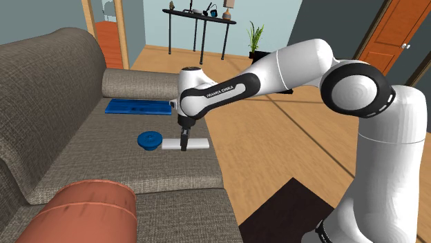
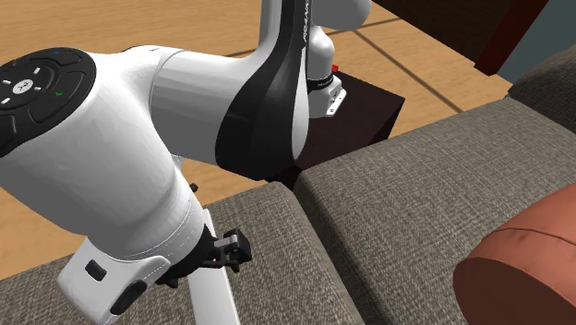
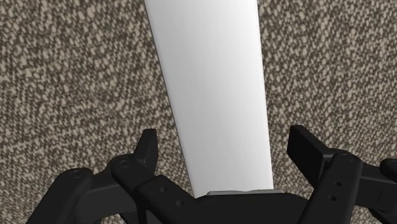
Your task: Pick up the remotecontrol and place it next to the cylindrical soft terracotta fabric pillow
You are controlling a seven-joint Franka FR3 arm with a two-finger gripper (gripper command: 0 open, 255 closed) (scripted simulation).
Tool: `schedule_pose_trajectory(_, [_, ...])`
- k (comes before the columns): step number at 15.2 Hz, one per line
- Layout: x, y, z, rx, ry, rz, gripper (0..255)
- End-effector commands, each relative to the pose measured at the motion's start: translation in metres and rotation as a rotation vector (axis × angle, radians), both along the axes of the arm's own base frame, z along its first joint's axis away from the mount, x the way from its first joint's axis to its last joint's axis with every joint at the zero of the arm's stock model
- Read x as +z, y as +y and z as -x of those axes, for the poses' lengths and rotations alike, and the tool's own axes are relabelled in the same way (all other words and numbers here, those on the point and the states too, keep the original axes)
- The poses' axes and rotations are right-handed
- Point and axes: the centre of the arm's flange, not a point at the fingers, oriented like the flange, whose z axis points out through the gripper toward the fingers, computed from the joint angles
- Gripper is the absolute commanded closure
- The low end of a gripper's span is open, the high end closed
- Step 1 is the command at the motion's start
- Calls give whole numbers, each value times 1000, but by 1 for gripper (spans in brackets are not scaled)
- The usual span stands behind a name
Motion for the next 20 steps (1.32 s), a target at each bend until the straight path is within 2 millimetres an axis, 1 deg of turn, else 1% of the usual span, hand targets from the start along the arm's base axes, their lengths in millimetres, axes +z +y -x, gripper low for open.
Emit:
schedule_pose_trajectory(1, [-1,0,0,0,0,0,0])
schedule_pose_trajectory(5, [-1,0,0,0,0,0,0])
schedule_pose_trajectory(6, [-1,0,0,0,0,0,255])
schedule_pose_trajectory(15, [-1,0,0,0,0,0,255])
schedule_pose_trajectory(20, [26,0,0,0,0,0,255])
